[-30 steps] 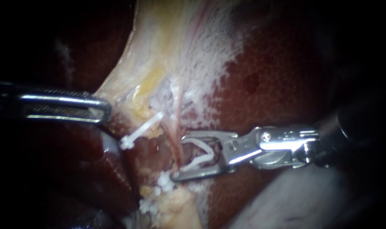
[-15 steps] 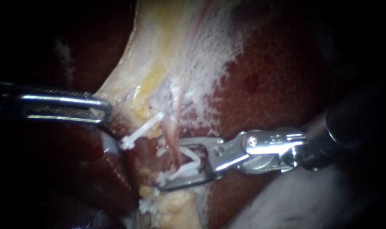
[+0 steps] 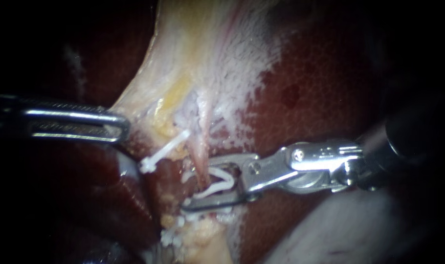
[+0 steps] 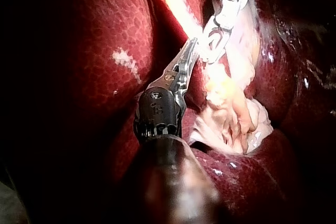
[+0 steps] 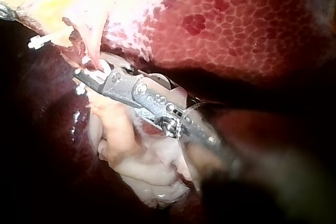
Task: Clipping third clip right tube
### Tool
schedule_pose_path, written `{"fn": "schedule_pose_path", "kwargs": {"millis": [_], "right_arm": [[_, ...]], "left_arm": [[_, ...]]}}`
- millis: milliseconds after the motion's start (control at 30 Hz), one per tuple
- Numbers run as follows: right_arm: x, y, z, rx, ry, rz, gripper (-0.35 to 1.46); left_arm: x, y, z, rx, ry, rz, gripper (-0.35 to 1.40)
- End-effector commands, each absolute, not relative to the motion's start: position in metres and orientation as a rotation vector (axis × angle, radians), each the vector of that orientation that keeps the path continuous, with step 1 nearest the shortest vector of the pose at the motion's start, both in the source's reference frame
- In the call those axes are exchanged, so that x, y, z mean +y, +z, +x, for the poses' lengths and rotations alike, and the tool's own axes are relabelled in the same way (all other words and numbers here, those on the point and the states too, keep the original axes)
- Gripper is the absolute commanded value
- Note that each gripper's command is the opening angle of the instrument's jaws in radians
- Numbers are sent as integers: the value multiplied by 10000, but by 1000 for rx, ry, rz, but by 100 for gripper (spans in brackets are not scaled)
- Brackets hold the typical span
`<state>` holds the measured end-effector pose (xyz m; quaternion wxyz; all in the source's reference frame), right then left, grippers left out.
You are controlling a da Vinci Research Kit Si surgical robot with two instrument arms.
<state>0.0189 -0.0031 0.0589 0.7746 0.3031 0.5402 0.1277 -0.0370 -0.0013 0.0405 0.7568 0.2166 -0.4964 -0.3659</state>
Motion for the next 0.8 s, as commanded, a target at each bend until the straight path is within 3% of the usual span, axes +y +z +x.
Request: {"fn": "schedule_pose_path", "kwargs": {"millis": [33,133,800], "right_arm": [[-33,589,189,1166,284,663,-20],[-35,591,185,1158,306,681,-35],[-37,594,182,1156,307,684,-35]], "left_arm": [[-13,405,-370,-1082,-798,472,-35],[-13,405,-370,-1082,-798,472,-35],[-12,406,-371,-1082,-798,472,-35]]}}
